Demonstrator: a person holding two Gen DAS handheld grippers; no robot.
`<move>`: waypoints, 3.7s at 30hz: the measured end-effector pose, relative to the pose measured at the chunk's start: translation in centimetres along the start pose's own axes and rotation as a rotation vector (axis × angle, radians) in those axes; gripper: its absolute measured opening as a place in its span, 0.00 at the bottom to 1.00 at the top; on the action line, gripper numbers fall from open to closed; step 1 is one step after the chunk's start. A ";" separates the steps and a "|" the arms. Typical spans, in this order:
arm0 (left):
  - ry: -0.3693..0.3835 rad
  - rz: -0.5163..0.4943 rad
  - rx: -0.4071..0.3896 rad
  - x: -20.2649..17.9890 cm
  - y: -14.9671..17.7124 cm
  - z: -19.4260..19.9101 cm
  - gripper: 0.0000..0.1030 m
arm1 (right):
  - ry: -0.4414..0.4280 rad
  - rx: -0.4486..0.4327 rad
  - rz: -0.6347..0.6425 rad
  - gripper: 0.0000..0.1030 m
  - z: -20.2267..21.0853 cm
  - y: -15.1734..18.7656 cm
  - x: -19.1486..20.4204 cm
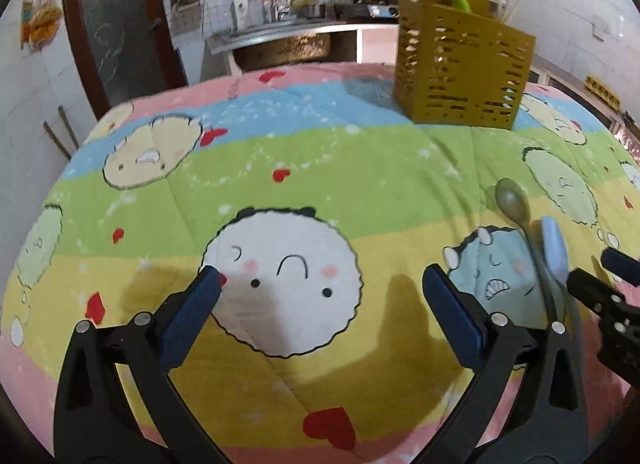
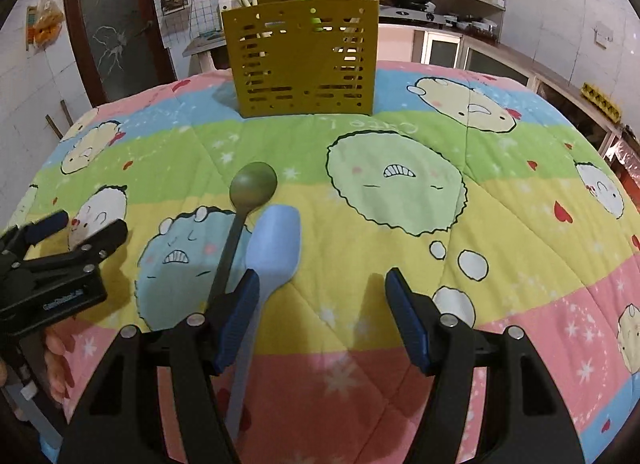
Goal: Organize utensils
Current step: 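Lower both tools toward the green spoon and blue spatula on the quilt, then close the left tool on the green spoon while the right tool closes on the blue spatula, then lift the green spoon toward the holder while the right tool carries the blue spatula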
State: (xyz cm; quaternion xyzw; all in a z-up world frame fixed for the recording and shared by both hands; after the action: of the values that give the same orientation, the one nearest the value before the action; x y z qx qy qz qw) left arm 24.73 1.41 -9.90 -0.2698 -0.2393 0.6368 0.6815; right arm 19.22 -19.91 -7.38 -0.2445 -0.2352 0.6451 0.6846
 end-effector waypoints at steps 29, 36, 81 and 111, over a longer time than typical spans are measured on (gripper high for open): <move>0.065 0.037 0.061 -6.1 -2.2 -0.9 0.95 | 0.030 -0.010 0.023 0.33 -2.1 -4.1 -6.4; 0.088 -0.028 0.075 -10.9 -2.4 -1.6 0.95 | 0.048 0.014 0.029 0.33 -3.3 -3.9 -8.8; 0.104 -0.014 -0.117 -9.9 -5.3 3.4 0.33 | 0.035 -0.205 0.055 0.33 2.1 -5.7 -6.7; 0.134 0.014 -0.407 -7.8 -10.8 11.3 0.33 | 0.111 -0.461 0.144 0.33 8.7 -11.5 -5.6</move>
State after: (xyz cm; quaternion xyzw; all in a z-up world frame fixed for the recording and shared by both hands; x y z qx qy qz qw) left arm 24.54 -6.09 5.82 -0.4455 -0.3151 0.5607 0.6228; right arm 22.17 -25.76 6.65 -0.4454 -0.3200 0.6073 0.5748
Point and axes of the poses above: each gripper's, at about its wrist camera, not at the fingertips, and z roughly against the way its jaws point, x to its left, y to its underside, the point moved 7 cm from there along -z, roughly the way its jaws point, and after that the axes turned 6 degrees about z, right-handed, at the moved point
